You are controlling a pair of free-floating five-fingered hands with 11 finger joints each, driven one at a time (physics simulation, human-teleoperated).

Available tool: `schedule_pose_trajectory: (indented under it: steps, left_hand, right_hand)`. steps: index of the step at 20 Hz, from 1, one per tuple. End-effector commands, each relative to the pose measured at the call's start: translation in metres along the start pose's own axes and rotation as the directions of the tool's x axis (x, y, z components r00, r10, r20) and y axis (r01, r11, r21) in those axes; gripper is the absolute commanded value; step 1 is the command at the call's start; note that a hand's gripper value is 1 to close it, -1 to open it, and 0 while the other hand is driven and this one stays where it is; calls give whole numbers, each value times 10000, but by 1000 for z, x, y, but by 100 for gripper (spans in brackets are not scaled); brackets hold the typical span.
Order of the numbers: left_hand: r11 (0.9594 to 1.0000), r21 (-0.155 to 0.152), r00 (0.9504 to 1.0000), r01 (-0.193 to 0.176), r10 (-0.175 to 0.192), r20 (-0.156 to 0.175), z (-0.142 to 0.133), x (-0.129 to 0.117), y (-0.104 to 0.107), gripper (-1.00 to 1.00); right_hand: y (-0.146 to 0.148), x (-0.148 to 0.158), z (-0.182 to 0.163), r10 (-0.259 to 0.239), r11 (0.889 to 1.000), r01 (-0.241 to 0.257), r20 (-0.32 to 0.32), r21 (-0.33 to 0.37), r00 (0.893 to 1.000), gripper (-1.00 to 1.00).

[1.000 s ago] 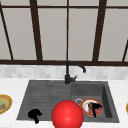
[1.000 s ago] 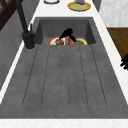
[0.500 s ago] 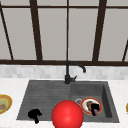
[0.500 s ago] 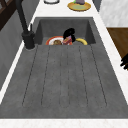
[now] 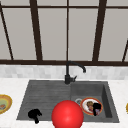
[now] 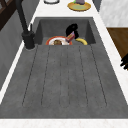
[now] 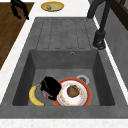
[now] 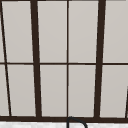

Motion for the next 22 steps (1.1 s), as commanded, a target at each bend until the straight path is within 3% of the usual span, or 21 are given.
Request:
schedule_pose_trajectory:
  steps: [1,7,13,22]
  left_hand:
    - [10000,0,10000,0,0,0,0,0,0,0]
    - [10000,0,10000,0,0,0,0,0,0,0]
    - [10000,0,10000,0,0,0,0,0,0,0]
    - [10000,0,10000,0,0,0,0,0,0,0]
  right_hand:
    - [-19,-3,15,-433,9989,433,-12,163,9991,100]
    - [-54,-21,44,14,9997,-4,415,-244,9991,100]
    - [-90,-45,59,101,9985,-33,1268,-539,9919,100]
    - [-151,-75,91,344,9986,-299,1068,-440,9937,100]
